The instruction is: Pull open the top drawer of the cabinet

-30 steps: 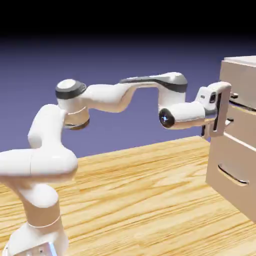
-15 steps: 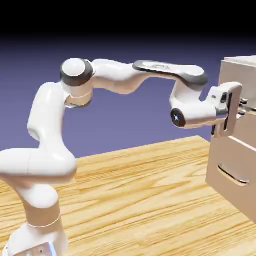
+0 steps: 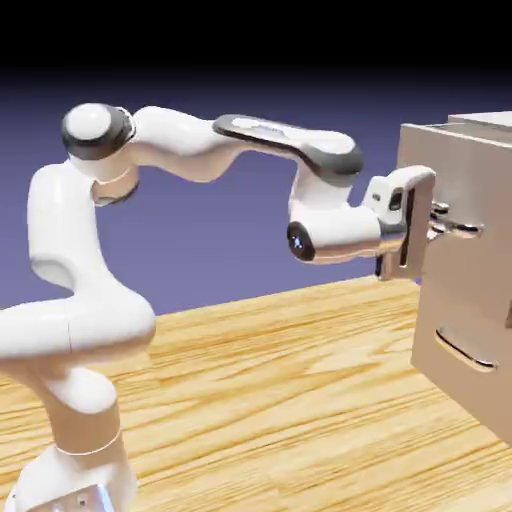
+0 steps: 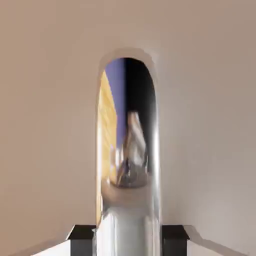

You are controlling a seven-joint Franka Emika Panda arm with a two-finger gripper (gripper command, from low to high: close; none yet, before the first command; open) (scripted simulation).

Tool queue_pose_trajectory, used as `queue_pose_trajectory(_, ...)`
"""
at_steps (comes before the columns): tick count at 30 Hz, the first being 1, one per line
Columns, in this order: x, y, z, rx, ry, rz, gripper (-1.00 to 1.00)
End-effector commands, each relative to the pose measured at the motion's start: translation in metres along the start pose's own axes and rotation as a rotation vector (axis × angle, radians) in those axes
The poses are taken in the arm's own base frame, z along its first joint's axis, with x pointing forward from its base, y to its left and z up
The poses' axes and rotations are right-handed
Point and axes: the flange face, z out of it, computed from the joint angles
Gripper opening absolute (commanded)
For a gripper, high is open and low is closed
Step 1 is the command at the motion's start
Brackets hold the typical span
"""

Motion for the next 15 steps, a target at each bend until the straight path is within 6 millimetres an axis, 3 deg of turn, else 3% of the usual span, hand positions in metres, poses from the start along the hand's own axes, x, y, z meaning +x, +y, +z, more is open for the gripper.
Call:
queue_pose_trajectory(1, 0.002, -0.001, -0.009, 0.007, 0.005, -0.011, -1.00)
queue_pose_trajectory(8, 0.003, 0.000, -0.008, 0.006, 0.007, -0.012, -1.00)
queue_pose_trajectory(11, 0.002, -0.001, -0.039, 0.009, 0.005, -0.012, -1.00)
queue_pose_trajectory(15, 0.004, -0.001, -0.043, 0.005, 0.013, -0.011, -1.00)
